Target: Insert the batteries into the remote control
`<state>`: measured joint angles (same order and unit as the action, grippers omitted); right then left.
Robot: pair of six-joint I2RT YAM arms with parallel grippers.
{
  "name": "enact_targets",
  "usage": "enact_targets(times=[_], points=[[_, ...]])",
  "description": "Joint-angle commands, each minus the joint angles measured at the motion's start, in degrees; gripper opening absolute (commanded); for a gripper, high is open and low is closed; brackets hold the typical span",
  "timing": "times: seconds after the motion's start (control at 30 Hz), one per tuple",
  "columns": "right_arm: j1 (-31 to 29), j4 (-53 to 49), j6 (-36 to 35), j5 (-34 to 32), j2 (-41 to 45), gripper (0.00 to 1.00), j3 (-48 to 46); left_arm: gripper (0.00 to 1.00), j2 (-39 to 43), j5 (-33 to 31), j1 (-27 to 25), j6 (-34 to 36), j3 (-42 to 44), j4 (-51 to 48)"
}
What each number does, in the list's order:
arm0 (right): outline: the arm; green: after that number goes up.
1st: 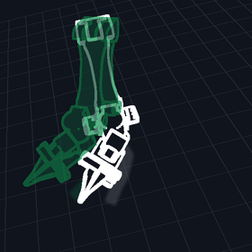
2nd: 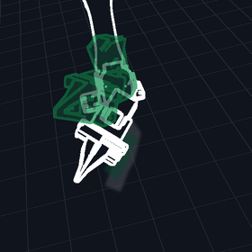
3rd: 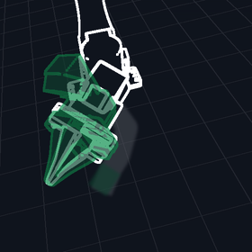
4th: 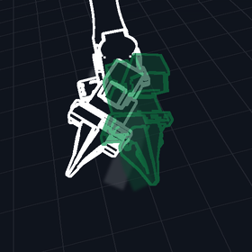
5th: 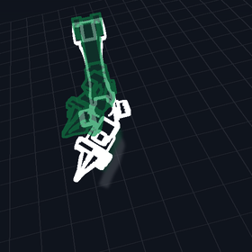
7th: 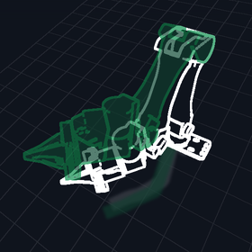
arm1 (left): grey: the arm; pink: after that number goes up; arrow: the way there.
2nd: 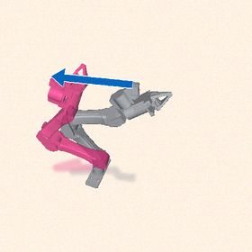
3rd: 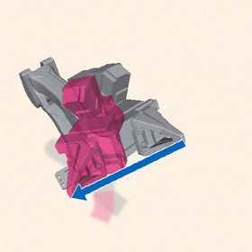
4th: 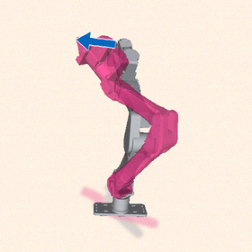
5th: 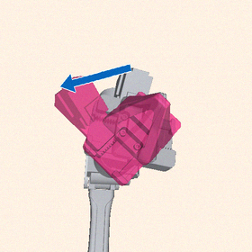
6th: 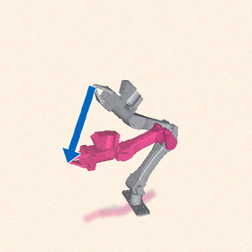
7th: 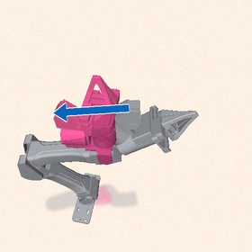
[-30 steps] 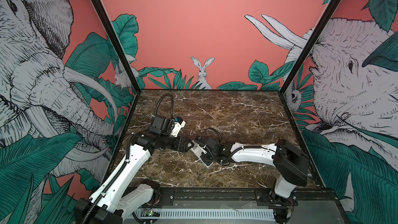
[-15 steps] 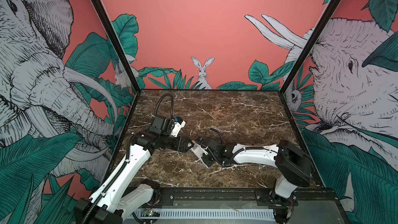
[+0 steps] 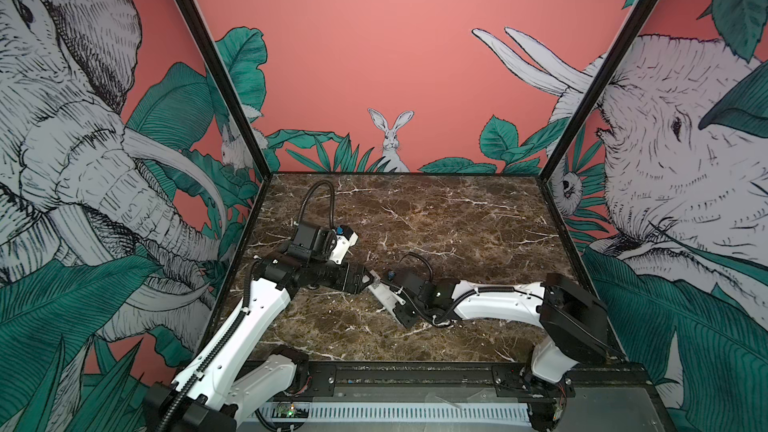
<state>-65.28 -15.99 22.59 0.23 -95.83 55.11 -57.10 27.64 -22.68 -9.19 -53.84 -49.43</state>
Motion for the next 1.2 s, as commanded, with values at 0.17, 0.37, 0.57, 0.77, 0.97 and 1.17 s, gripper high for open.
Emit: enact_targets(times=[0.17,0.37,0.57,0.77,0.97,1.17], points=[[-0.88,-7.8,0.46,1.96,-2.03,0.14,-0.82,0.99,0.24,1.66,0.26,-1.19,0.78,0.98],[-1.33,-7.91,-0.98,3.66,-3.9,0.14,1.47,0.99,0.27,4.63,0.16,-5.16,3.34,5.48],[-1.52,-8.44,-0.76,3.99,-3.65,0.14,1.47,0.99,0.5,5.15,0.18,-6.87,4.97,7.2],[-1.43,-8.72,-0.24,1.51,-1.23,0.15,0.46,0.99,-0.18,5.1,0.18,-6.89,4.97,7.55],[-1.15,-6.94,-0.4,1.87,2.58,0.16,-0.55,0.99,-0.81,5.01,0.18,-7.42,5.63,8.35],[1.22,-5.0,-0.1,1.37,9.95,0.23,-2.97,0.99,-1.97,5.08,0.18,-7.99,6.54,9.43]])
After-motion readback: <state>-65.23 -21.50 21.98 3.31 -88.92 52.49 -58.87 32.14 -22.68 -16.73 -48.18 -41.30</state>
